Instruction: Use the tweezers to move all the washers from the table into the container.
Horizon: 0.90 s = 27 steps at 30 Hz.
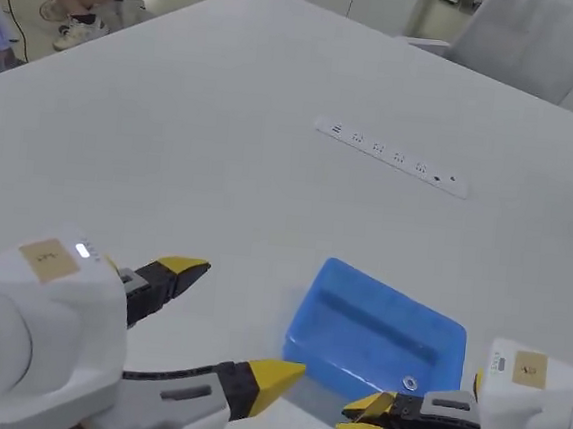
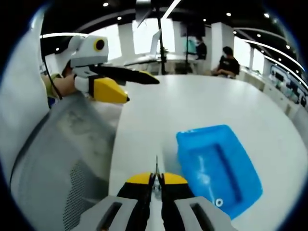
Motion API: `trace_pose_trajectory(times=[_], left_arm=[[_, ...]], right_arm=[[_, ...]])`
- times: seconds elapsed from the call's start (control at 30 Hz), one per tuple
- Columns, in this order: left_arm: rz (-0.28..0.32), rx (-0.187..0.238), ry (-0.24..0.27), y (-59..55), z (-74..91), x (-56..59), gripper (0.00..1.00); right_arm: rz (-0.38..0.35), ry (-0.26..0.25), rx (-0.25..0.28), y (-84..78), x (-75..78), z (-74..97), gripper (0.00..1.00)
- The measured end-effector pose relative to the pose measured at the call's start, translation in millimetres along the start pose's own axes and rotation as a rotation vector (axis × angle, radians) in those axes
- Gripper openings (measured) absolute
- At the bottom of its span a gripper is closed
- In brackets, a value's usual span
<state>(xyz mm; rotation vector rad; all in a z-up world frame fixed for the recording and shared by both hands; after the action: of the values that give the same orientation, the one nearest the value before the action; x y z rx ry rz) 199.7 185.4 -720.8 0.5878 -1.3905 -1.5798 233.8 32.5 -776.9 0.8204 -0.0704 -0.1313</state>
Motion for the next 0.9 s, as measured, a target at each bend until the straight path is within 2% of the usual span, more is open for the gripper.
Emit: trace_pose_trajectory(times=[0.13,0.3,0.67,0.9], left_arm=[[-0.002,0.0,0.0,-0.1,0.3,-0.1,0.72],[-0.004,-0.001,0.001,0.2,0.3,0.9,0.72],[-0.005,0.004,-0.01,0.9,0.2,1.7,0.71],[-0.006,-0.001,-0.018,0.1,-0.2,2.3,0.71]], right_arm=[[0.024,-0.012,0.0,-0.4,-0.5,1.0,0.03],[0.006,-0.033,0.004,-1.1,-0.3,5.0,0.03],[-0.075,-0.078,0.093,16.2,0.3,28.3,0.03],[-0.158,-0.129,0.171,29.8,9.6,48.0,0.03]])
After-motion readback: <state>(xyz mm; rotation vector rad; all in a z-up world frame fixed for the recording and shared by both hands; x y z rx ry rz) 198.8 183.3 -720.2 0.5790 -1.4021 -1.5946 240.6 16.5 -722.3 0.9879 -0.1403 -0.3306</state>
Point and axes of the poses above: the centre of the closed fingertips' face, and the gripper's own axes: z roughly backward along the fingers, x roughly to its right, y roughly out of its top, the point moved 5 cm from there along z, roughly backward along the fingers, and after that the axes turned 7 degrees about -y, right-handed, at the moved point
